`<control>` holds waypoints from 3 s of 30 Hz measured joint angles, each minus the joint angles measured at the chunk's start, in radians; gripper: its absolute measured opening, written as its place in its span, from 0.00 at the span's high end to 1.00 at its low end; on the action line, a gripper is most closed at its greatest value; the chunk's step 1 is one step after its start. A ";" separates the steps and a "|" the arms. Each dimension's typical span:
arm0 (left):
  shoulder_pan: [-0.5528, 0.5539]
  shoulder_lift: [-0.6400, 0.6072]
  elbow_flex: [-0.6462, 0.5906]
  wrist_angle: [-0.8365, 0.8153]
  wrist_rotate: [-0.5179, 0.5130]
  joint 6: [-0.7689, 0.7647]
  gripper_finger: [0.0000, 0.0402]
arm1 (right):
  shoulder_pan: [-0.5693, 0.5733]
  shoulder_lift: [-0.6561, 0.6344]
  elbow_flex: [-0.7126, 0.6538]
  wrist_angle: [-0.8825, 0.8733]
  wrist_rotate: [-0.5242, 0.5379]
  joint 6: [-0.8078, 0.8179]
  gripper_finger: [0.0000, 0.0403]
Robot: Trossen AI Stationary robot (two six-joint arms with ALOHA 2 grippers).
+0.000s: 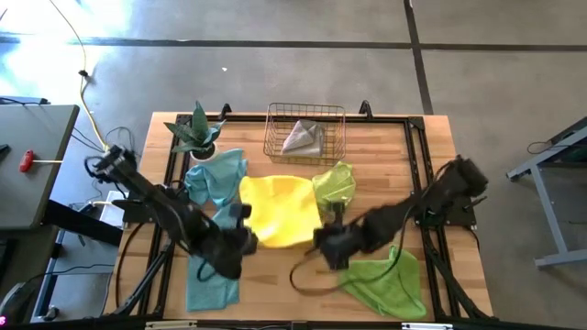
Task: Fold microfiber towels
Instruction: Fold the yellow microfiber towel
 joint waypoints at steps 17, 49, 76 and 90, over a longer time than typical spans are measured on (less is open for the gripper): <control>-0.089 0.267 -0.021 0.374 0.460 -0.147 1.00 | 0.114 0.134 0.000 0.214 -0.502 0.208 1.00; 0.055 0.319 -0.021 -0.028 0.154 0.012 1.00 | -0.142 0.216 0.000 0.015 -0.215 -0.108 1.00; 0.190 0.326 -0.165 -0.053 0.085 0.051 1.00 | -0.253 0.322 0.000 -0.028 -0.205 -0.268 0.97; 0.190 0.326 -0.163 -0.103 -0.009 0.054 1.00 | -0.294 0.321 0.000 -0.035 -0.065 -0.299 0.97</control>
